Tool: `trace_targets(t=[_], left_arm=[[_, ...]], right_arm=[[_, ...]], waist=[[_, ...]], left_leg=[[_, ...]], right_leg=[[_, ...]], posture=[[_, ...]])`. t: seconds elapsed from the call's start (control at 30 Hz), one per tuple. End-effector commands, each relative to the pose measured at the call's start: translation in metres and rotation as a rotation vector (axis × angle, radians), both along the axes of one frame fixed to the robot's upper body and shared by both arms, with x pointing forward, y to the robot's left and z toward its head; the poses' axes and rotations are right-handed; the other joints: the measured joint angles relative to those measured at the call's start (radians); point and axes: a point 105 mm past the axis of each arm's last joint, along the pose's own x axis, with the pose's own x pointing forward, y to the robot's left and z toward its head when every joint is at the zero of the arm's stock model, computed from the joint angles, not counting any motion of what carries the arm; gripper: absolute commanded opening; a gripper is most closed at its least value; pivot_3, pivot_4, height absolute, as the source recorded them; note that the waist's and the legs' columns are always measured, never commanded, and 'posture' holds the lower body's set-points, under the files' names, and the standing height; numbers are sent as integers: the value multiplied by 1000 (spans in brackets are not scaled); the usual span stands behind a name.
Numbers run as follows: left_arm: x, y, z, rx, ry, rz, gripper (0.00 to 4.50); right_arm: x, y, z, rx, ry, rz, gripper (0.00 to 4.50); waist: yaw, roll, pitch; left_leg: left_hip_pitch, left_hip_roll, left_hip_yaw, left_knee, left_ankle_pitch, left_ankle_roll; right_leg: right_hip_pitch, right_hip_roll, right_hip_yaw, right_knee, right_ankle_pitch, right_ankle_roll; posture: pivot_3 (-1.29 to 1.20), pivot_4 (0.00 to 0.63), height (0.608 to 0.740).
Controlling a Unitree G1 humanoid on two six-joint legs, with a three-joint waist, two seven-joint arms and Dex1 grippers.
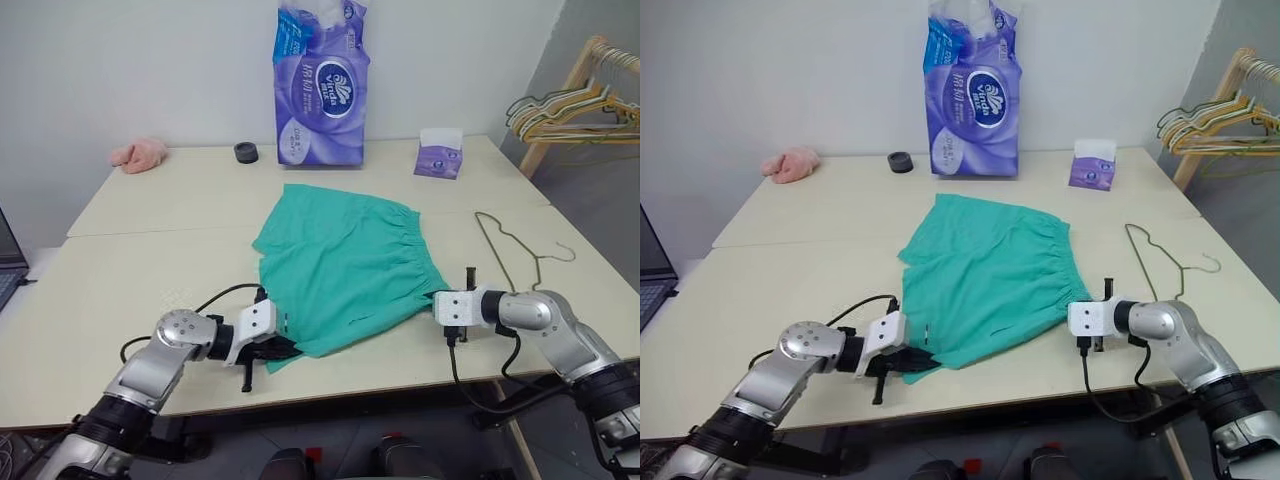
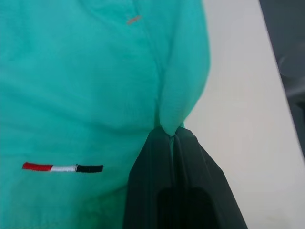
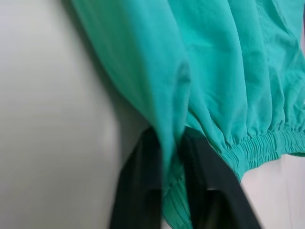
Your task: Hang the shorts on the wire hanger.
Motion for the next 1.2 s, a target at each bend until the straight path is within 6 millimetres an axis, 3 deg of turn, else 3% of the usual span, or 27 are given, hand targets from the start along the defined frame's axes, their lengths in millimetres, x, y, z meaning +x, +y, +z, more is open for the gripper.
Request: trace_targets(t=[0.03, 0.13, 0.4, 0.63, 0.87, 0.9, 0.97, 1.2], left_arm=[[-8, 6, 9, 15, 38, -52, 0], [-20, 12, 11, 48, 98, -105, 0], [-73, 9, 21, 34, 310, -247, 0], [-98, 10, 20, 39, 401, -277, 0], [-100, 8, 15, 36, 416, -248, 0], [-99, 8, 14, 43, 409, -238, 0], [-96, 5, 13, 30, 397, -214, 489], [-96, -2, 24, -36, 428, -180, 2412]], right_arm=[[-3, 11, 14, 41, -10, 33, 54], [-17, 15, 15, 45, 46, 64, 54], [-81, 9, 19, 12, 308, 123, 54], [-106, 9, 23, -22, 419, 153, 54], [-109, 19, 20, -12, 437, 177, 54], [-108, 19, 20, -13, 434, 175, 216], [-110, 16, 21, -26, 449, 178, 568], [-121, 6, 38, -5, 529, 183, 2898]], waist=[[0, 0, 0], [0, 0, 0], [3, 1, 1], [3, 0, 1], [3, 0, 1], [4, 0, 1], [5, 0, 1], [10, 0, 2]], left_leg=[[0, 0, 0, 0, 0, 0], [0, 0, 0, 0, 0, 0], [-1, 0, 0, 1, -1, 1], [1, 1, 0, 1, -1, 1], [1, 1, 0, 1, -1, 1], [1, 1, 0, 1, -1, 1], [1, 1, 0, 1, -1, 1], [1, 1, 0, 1, -1, 1]], right_leg=[[0, 0, 0, 0, 0, 0], [0, 0, 0, 0, -1, 1], [0, -1, -1, 0, -3, 3], [1, -1, -2, 0, -5, 0], [0, -1, -3, 0, -5, 0], [1, -1, -3, 0, -5, 0], [1, -1, -3, 0, -5, 1], [1, -1, -2, 0, -4, 2]], posture=[[-59, 26, 740], [-59, 27, 740], [-70, 37, 740], [-76, 39, 740], [-66, 38, 740], [-66, 38, 740], [-60, 37, 740], [-52, 36, 740]])
